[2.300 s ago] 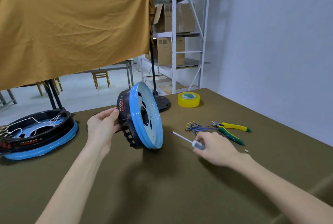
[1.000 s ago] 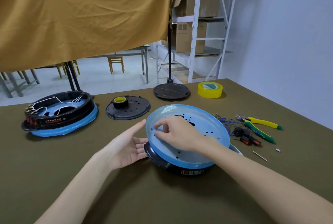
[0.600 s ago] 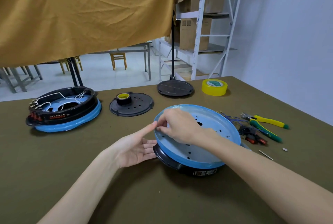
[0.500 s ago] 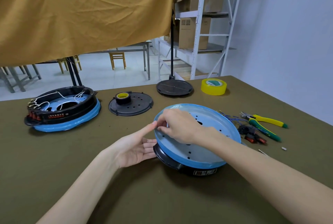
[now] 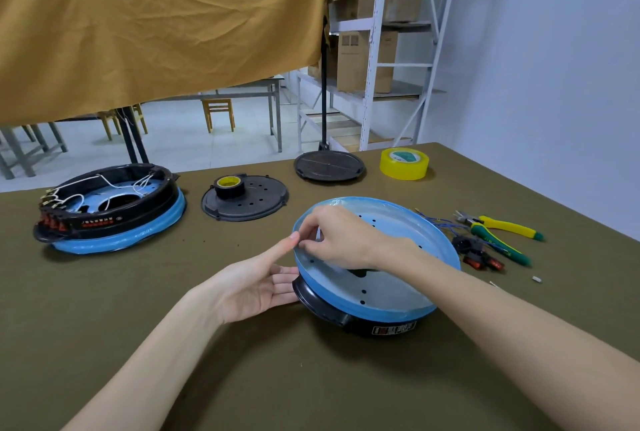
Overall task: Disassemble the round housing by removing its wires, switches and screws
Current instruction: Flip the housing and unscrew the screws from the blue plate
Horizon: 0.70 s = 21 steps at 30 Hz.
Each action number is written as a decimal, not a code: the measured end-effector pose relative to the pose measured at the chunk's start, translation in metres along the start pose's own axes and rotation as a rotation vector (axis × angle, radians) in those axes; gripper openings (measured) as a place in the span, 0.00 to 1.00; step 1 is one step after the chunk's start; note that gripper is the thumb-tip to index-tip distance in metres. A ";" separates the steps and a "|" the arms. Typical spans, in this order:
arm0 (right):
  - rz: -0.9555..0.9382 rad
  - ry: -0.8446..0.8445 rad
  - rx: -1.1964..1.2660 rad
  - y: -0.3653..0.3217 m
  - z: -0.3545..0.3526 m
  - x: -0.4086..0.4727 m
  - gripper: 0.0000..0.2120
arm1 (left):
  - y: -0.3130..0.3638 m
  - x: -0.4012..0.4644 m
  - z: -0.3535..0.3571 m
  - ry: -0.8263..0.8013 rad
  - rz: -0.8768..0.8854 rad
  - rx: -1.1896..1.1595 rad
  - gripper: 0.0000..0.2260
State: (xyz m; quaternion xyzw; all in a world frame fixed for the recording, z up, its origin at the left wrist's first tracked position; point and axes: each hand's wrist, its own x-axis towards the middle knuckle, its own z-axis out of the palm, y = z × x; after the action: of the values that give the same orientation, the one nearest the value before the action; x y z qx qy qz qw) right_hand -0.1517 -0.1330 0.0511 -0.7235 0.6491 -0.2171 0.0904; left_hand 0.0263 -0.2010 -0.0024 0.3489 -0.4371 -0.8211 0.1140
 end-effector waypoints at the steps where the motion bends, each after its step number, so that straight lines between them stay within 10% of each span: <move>1: 0.018 0.021 0.002 0.000 0.000 -0.001 0.07 | -0.001 0.001 0.000 -0.004 0.005 0.022 0.41; 21: -0.011 0.008 0.107 0.009 0.005 -0.011 0.05 | -0.002 0.007 -0.003 -0.020 0.025 0.080 0.38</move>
State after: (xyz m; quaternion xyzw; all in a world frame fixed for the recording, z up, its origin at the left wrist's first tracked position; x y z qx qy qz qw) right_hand -0.1580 -0.1244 0.0407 -0.7203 0.6329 -0.2548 0.1255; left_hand 0.0236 -0.2054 -0.0086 0.3394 -0.4748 -0.8051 0.1057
